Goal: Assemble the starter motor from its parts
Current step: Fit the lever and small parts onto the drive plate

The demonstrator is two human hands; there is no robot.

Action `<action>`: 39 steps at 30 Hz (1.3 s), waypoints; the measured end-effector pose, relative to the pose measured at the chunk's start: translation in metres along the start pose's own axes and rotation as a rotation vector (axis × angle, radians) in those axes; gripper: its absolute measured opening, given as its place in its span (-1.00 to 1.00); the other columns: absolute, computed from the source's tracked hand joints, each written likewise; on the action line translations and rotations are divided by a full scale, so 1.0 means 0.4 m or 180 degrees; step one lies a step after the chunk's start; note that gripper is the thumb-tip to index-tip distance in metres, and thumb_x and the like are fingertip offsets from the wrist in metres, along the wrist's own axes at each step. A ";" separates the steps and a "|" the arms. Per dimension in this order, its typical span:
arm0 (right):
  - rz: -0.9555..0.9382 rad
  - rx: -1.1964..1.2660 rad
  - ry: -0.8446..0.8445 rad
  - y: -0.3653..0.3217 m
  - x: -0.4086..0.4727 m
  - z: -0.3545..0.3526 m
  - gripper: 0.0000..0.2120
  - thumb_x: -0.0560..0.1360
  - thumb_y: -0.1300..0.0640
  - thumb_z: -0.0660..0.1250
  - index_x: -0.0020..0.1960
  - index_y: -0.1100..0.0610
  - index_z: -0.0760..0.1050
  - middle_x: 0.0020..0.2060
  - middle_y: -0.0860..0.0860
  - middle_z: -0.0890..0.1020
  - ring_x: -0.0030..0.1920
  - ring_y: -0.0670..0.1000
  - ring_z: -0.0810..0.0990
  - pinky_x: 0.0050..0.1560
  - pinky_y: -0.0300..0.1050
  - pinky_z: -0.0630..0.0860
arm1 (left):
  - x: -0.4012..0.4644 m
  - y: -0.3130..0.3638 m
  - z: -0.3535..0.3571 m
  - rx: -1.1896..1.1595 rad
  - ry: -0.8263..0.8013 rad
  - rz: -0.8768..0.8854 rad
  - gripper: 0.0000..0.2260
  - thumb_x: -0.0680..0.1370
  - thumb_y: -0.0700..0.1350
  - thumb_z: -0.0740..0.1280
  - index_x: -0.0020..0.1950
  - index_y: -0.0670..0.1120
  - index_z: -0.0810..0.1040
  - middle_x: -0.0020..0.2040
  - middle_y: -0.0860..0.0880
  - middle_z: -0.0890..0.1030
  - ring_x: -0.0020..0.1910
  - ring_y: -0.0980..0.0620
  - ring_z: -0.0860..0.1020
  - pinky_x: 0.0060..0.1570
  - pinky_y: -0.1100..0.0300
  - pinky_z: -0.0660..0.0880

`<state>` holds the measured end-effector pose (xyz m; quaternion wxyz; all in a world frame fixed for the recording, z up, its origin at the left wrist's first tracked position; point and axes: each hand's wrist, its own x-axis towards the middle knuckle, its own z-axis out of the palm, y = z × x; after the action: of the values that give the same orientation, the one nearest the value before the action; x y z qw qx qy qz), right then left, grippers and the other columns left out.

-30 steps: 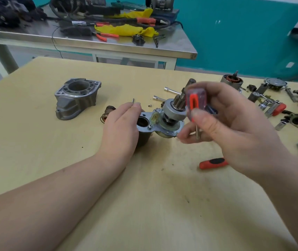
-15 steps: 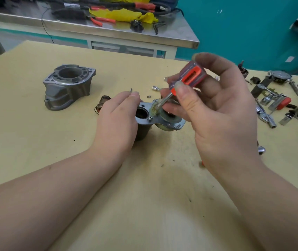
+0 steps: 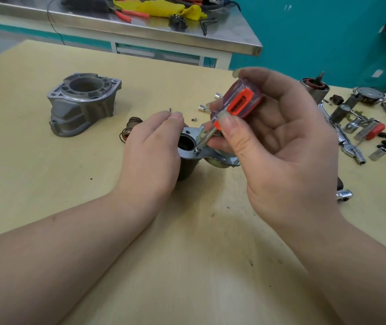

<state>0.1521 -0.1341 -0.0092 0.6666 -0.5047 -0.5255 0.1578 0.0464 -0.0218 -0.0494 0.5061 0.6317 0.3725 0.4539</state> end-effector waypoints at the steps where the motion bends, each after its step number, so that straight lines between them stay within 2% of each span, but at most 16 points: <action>1: -0.0017 -0.0024 0.0003 0.000 -0.001 0.000 -0.64 0.60 0.33 0.39 0.35 0.12 0.44 0.11 0.12 0.70 0.15 0.08 0.71 0.04 -0.04 0.71 | -0.001 0.001 0.000 -0.0026 0.0002 -0.0027 -0.64 0.71 -0.10 0.27 -0.13 -0.36 0.41 -0.21 -0.27 0.37 -0.29 -0.04 0.31 -0.40 0.18 0.23; 6: -0.0021 -0.0047 0.0012 0.001 0.000 -0.002 -0.64 0.61 0.34 0.39 0.36 0.15 0.44 0.11 0.12 0.70 0.15 0.08 0.72 0.04 0.03 0.71 | 0.000 -0.002 0.000 -0.0161 0.0004 -0.0112 -0.64 0.71 -0.08 0.28 -0.16 -0.32 0.40 -0.30 -0.12 0.36 -0.32 0.05 0.32 -0.41 0.16 0.23; 11: -0.0015 -0.0118 0.0021 -0.002 0.002 -0.002 -0.64 0.60 0.34 0.40 0.34 0.14 0.44 0.09 0.12 0.69 0.10 0.07 0.72 0.02 0.08 0.72 | -0.001 -0.003 0.002 -0.0099 0.0043 -0.0034 -0.65 0.71 -0.10 0.28 -0.13 -0.36 0.43 -0.27 -0.21 0.36 -0.35 0.11 0.33 -0.44 0.25 0.24; 14: -0.0007 -0.0160 0.0043 -0.001 0.001 0.002 -0.65 0.60 0.32 0.41 0.32 0.09 0.44 0.08 0.10 0.69 0.09 0.06 0.72 0.00 0.10 0.72 | -0.003 -0.002 0.001 -0.0169 0.0051 -0.0065 -0.65 0.71 -0.11 0.28 -0.11 -0.37 0.43 -0.28 -0.19 0.36 -0.33 0.09 0.32 -0.42 0.24 0.24; 17: -0.0024 -0.0183 0.0024 -0.001 0.001 0.002 -0.65 0.60 0.31 0.40 0.33 0.09 0.44 0.09 0.11 0.68 0.10 0.07 0.71 -0.03 0.06 0.72 | -0.005 0.002 0.001 -0.0032 0.0025 0.0027 -0.65 0.72 -0.12 0.27 -0.12 -0.38 0.43 -0.21 -0.27 0.37 -0.32 0.10 0.32 -0.41 0.26 0.24; 22: 0.0023 -0.0004 -0.0033 0.000 0.001 0.007 -0.65 0.62 0.31 0.35 0.33 0.05 0.43 0.10 0.15 0.64 0.10 0.08 0.70 -0.12 -0.06 0.73 | -0.007 -0.001 0.002 -0.0192 0.0043 -0.0086 -0.65 0.70 -0.08 0.29 -0.10 -0.36 0.41 -0.19 -0.30 0.34 -0.26 0.02 0.32 -0.35 0.11 0.22; 29: -0.0008 -0.0134 -0.0149 0.002 0.001 0.005 -0.64 0.65 0.29 0.31 0.39 0.06 0.38 0.16 0.14 0.61 0.15 0.05 0.68 -0.11 -0.10 0.73 | -0.005 -0.002 0.003 -0.0149 0.0079 -0.0031 -0.64 0.71 -0.09 0.28 -0.10 -0.38 0.42 -0.21 -0.27 0.34 -0.30 0.08 0.32 -0.40 0.20 0.23; 39: -0.0116 -0.0332 -0.0098 0.004 0.004 0.009 -0.67 0.63 0.27 0.38 0.33 0.07 0.39 0.12 0.10 0.60 0.10 0.07 0.66 -0.15 -0.11 0.72 | -0.005 -0.001 0.003 -0.0266 0.0076 -0.0154 -0.66 0.70 -0.08 0.30 -0.19 -0.26 0.39 -0.29 -0.06 0.35 -0.28 0.02 0.32 -0.34 0.09 0.23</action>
<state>0.1503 -0.1305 -0.0098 0.6340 -0.5267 -0.5522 0.1257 0.0469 -0.0240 -0.0504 0.5384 0.5954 0.3744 0.4642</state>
